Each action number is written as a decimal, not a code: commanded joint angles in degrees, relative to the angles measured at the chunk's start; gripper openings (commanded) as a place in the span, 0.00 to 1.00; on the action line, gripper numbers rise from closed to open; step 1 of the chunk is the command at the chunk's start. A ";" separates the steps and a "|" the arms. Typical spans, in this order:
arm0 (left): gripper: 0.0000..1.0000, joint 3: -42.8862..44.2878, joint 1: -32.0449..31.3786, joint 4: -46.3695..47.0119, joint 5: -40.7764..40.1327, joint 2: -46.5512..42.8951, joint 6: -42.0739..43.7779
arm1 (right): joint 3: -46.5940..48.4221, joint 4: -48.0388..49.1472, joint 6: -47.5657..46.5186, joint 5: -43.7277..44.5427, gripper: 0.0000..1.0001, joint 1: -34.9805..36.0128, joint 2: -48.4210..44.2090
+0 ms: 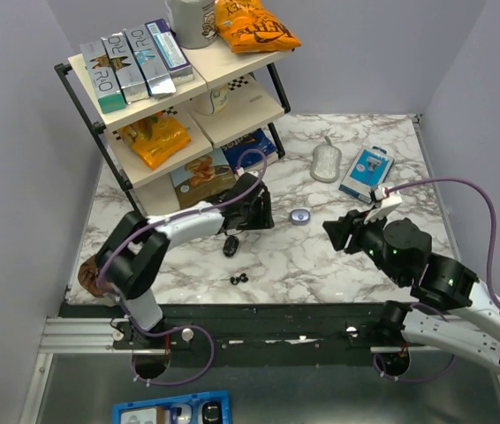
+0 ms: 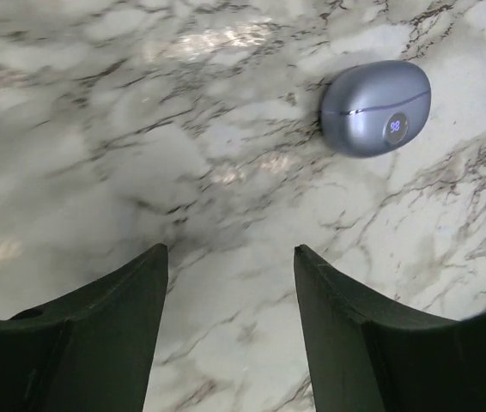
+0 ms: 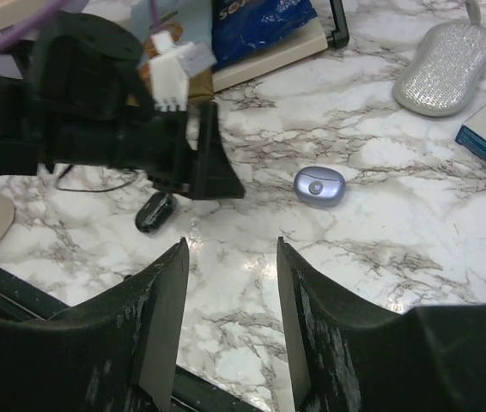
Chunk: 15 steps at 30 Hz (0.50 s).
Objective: Insert the wireless bluetooth earbuds into the charging case
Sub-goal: Place the charging case at the center of the board, then pick up the charging case at the center of the board.
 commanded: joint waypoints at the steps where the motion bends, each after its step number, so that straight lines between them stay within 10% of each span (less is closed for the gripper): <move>1: 0.70 -5.21 -2.53 -8.91 -13.77 -17.95 4.33 | -1.61 0.31 -1.29 0.69 0.62 -0.11 0.90; 5: 0.77 -8.56 -12.25 -13.57 -29.58 -28.06 5.48 | -4.25 3.12 0.37 -0.54 0.68 -0.20 2.48; 6: 0.98 -9.61 -13.51 -15.14 -35.53 -30.60 4.87 | -4.52 3.65 0.81 -0.54 0.68 -0.11 2.74; 15: 0.99 -18.91 -14.66 -17.72 -34.46 -34.48 -7.08 | -9.00 10.50 4.33 -1.85 0.75 -0.20 6.08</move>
